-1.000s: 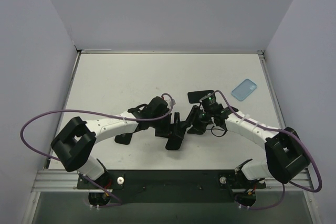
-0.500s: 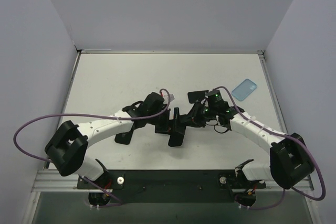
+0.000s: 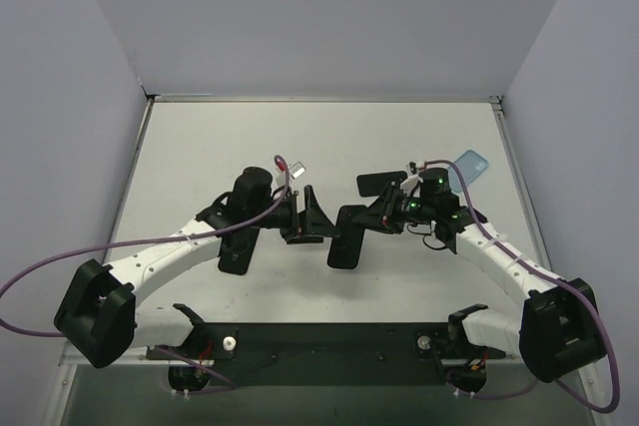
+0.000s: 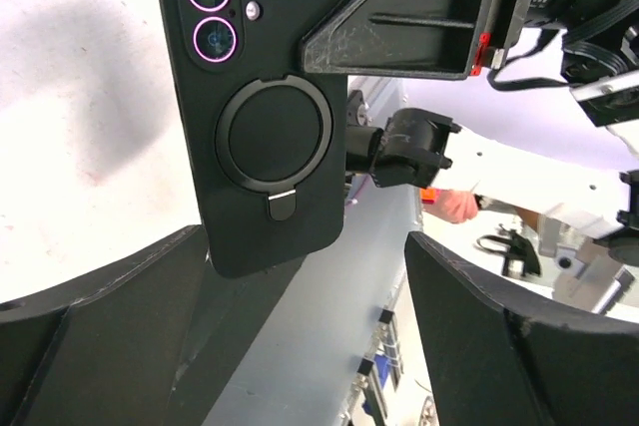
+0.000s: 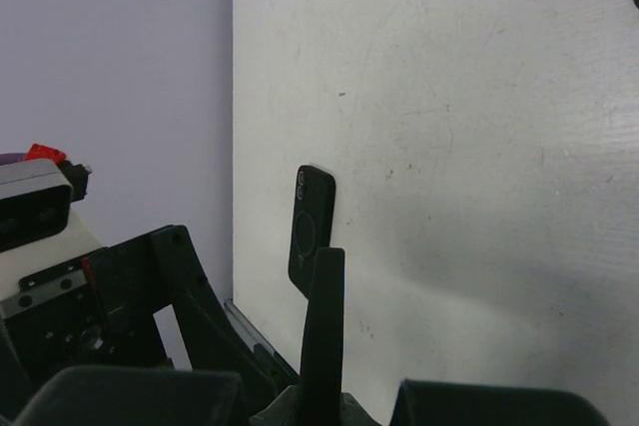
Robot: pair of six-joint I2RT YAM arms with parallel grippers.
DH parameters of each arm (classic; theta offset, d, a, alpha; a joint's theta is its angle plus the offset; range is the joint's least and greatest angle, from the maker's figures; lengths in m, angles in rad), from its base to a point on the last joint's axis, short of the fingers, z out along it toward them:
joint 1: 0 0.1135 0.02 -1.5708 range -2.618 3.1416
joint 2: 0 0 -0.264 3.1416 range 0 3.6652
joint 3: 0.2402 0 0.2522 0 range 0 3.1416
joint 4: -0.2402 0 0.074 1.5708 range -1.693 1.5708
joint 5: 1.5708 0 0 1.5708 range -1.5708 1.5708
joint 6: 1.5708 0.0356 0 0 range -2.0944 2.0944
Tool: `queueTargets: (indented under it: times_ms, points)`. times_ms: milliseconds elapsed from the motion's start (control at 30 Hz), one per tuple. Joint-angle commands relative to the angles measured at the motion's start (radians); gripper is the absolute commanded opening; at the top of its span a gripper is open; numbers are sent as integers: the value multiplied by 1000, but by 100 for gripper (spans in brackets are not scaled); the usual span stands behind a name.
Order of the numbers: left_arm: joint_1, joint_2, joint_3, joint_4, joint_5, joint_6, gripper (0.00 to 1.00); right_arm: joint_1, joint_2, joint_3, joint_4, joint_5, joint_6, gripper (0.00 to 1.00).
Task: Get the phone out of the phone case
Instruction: Adjust the phone.
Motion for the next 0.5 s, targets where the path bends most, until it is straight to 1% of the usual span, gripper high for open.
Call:
queueTargets:
  times_ms: [0,100,200,367,467]
  points:
    - [9,0,-48,204,123,-92,89,-1,-55,5,136,-130,5,0]
    - [17,21,-94,337,163,-152,86,-1,-75,8,162,-167,0,0]
    - [20,34,-126,423,191,-200,84,1,-87,19,161,-196,-12,0]
    - [20,35,-120,448,194,-209,79,30,-98,12,211,-244,2,0]
    - [19,40,-120,471,200,-220,73,59,-97,15,230,-247,3,0]
